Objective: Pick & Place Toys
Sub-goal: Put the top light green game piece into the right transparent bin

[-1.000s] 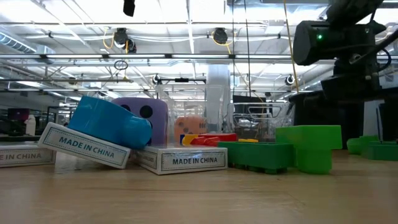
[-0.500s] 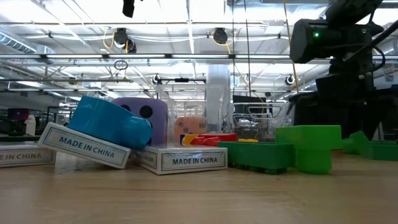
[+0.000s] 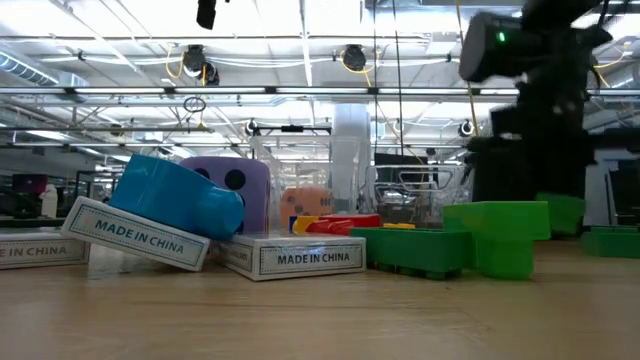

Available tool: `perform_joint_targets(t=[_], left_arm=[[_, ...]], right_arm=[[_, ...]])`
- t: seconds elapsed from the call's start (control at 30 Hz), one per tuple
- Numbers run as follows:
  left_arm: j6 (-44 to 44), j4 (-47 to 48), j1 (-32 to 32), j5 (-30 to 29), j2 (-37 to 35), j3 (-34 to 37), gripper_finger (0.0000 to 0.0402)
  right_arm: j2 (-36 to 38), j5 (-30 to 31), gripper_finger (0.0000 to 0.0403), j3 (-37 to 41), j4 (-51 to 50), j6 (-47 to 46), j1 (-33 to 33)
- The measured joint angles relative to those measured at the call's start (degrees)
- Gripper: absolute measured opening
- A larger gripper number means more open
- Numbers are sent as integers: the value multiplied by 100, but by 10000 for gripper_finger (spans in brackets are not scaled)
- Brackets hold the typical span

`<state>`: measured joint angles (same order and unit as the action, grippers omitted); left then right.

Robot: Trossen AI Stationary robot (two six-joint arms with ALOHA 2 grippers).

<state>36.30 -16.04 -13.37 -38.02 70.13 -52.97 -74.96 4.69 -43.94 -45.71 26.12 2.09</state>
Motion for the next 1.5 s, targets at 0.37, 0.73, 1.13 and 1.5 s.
perform_joint_targets(t=[0.37, 0.73, 1.13, 1.5], left_arm=[[34, -48, 26, -61, 0, 0, 145], [-777, -1369, 688, 1120, 0, 0, 145], [-1261, -1340, 1158, 2298, 51, -509, 163], [-1207, -77, 1400, 2858, 109, -1069, 291]], right_arm=[[807, -33, 13, -2142, 857, -811, -2], [1310, -1340, 12, -2682, 3375, -3621, -895], [145, -3392, 11, -2676, 5859, -6162, -1632], [-688, -3807, 11, -2676, 7471, -7496, -1832]])
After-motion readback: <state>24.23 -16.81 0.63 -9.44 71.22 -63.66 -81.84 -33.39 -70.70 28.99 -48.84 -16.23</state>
